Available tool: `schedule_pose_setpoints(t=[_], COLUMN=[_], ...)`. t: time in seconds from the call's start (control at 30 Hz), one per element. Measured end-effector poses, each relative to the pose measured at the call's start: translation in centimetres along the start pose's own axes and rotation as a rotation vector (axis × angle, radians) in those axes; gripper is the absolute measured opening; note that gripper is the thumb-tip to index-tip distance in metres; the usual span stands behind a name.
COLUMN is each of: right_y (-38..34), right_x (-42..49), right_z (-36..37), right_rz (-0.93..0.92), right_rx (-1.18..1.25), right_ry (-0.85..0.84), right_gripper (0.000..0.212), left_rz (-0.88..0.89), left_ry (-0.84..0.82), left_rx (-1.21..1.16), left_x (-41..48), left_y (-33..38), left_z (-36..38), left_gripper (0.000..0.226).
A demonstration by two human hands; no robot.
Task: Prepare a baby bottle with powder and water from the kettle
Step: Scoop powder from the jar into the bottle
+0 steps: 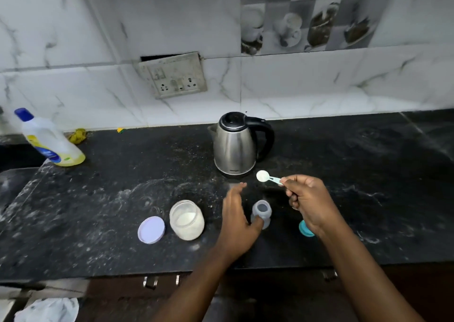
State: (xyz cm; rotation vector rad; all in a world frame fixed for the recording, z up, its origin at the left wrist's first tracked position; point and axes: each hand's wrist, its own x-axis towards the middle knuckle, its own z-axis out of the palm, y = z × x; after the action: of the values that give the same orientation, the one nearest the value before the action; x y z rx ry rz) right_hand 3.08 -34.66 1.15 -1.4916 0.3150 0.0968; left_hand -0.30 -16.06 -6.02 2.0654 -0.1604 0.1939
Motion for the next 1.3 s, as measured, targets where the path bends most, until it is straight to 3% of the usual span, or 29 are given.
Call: schedule_pose_setpoints(t=[0.1,0.2,0.3,0.4,0.47,0.8,1.07,1.3], right_y=[0.8,1.8,2.6,3.0,2.7,0.6,1.6,1.8], right_x=[-0.3,-0.7,-1.1,-1.4,-1.6,-2.0,-1.5,-3.0], right_z=[-2.3,-3.9,-4.5,-4.4,-4.1,-2.4,-1.7,-0.9], right_rz=[-0.006,0.033,0.08,0.087,0.08,-0.079,-0.282,-0.741], right_rx=[-0.041,-0.077,-0.08,-0.056,-0.054,-0.093,-0.336,-0.695], right_ry=[0.043,0.071,0.078,0.054,0.045,0.012,0.074,0.143], right_gripper=[0.023,0.024,0.02,0.02,0.019,0.014,0.013,0.017], left_rz=[-0.144,-0.227,-0.283,-0.244,-0.236,-0.098,-0.063,-0.059], left_ry=[-0.204,-0.279,-0.261,-0.179,-0.115,-0.029,-0.037,-0.004], left_rx=[0.012,-0.029,-0.091,-0.096,-0.14,-0.238,-0.191,-0.177], left_x=[0.7,0.6,0.6,0.6,0.9,3.1,3.3,3.4], left_y=[-0.9,-2.1,-3.2,-3.4,-3.0,0.3,0.5,0.7], left_z=[2.5,4.1,4.7,5.0,4.9,2.2,1.0,0.8], left_gripper=[0.101,0.111,0.102,0.061,0.047,0.059,0.058,0.057])
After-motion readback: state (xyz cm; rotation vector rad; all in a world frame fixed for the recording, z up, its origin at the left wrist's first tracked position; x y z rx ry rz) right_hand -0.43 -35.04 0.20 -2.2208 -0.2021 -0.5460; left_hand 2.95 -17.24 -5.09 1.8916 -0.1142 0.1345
